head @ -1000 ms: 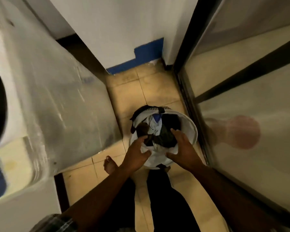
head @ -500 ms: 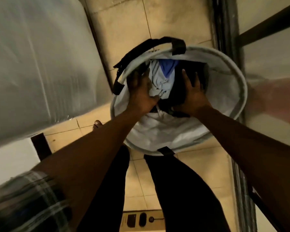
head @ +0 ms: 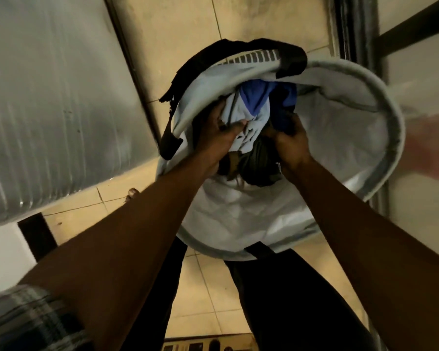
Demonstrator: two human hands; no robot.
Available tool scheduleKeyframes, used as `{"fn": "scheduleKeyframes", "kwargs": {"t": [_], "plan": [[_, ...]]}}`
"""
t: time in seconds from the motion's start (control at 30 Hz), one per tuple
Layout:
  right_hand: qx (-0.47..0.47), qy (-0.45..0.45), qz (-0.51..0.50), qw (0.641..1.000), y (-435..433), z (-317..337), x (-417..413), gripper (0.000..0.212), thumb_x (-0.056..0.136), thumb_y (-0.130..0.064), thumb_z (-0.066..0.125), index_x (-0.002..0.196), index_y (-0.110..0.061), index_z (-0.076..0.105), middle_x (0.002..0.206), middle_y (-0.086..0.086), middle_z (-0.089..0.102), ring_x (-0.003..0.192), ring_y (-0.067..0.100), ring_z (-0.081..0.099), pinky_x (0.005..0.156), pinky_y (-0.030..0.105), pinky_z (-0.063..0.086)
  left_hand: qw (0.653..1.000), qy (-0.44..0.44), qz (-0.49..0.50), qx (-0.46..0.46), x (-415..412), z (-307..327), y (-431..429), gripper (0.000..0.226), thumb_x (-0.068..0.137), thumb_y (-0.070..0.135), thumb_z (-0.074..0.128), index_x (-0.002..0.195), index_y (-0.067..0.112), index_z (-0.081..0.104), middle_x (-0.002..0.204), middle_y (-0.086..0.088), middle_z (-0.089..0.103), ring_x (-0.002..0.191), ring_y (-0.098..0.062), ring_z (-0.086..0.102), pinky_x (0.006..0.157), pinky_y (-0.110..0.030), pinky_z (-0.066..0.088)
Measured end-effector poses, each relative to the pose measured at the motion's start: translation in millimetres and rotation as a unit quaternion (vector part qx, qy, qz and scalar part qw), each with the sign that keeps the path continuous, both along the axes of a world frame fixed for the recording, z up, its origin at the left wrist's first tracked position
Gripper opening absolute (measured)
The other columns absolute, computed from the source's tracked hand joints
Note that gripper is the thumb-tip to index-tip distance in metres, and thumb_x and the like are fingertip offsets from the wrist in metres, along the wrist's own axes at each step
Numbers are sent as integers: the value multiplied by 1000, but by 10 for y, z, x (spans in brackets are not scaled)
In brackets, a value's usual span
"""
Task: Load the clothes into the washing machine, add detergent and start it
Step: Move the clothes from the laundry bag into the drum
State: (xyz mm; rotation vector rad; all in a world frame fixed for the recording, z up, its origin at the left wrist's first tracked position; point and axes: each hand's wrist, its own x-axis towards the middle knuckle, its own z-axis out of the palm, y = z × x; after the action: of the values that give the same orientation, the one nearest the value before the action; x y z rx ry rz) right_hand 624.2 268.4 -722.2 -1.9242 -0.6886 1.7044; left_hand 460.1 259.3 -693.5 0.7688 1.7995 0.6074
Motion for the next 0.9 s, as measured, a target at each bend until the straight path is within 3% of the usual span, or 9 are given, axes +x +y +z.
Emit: {"fn": "scheduleKeyframes", "kwargs": {"t": [0.07,0.17,0.23,0.33,0.43,0.53,0.73,0.83,0.9], "plan": [[-6,20,-12,1000,-40,178,-72,61,70,-20,87,128,-18,67,127,8,75,117,29,73,105,55,57,1000,-18,8,-13,60,139,-19,60,96,20,69,151,16,46,155,-4,49,138,-15,48,102,-21,50],[-10,23,-21,999,-72,490,-135,56,87,-7,80,140,-10,62,134,12,72,121,28,71,108,53,55,999,-38,-5,-6,83,361,-56,58,99,17,63,154,16,44,157,-5,47,141,-20,47,109,-35,50],[-7,16,-23,1000,-104,694,-139,58,88,-12,81,143,-13,61,137,8,71,123,25,69,107,48,56,999,-43,-12,-2,91,534,-123,58,98,23,62,153,21,45,155,-2,49,141,-20,48,111,-44,50],[9,4,-22,1000,-192,1045,-152,55,91,-13,80,143,-14,61,135,5,71,122,21,69,107,45,57,999,-48,-15,-4,89,865,-266,56,97,30,59,152,26,47,152,2,53,140,-16,50,113,-47,48],[17,1,-32,999,-340,1384,-149,49,93,-10,76,139,-13,60,134,7,70,121,24,69,107,50,56,998,-65,-16,-2,81,1287,-392,50,102,23,59,150,23,48,145,14,52,134,-6,50,113,-29,45],[30,2,-41,999,-472,1763,-188,62,80,-31,80,138,-21,62,135,7,70,121,29,70,104,58,55,997,-69,-26,14,48,1649,-510,50,103,14,57,152,18,45,142,14,50,134,-4,48,104,-13,44],[46,33,-92,994,-784,2596,-206,68,72,-40,79,137,-25,64,135,7,71,121,32,70,105,60,54,997,-50,-39,40,1,2359,-744,71,88,53,55,150,20,47,153,-7,50,140,-17,50,116,-42,44],[55,39,-110,992,-907,3068,-187,63,73,-39,80,135,-31,66,134,3,73,121,31,70,106,60,54,996,-60,-41,50,-20,2869,-809,66,88,55,55,148,29,47,153,-3,50,140,-13,49,116,-45,43],[63,32,-115,991,-945,3370,-186,49,80,-28,81,127,-38,70,130,-1,75,120,29,71,107,60,53,996,-67,-36,55,-33,3219,-835,57,89,52,58,143,39,46,151,1,51,139,-10,50,116,-46,44]]}}
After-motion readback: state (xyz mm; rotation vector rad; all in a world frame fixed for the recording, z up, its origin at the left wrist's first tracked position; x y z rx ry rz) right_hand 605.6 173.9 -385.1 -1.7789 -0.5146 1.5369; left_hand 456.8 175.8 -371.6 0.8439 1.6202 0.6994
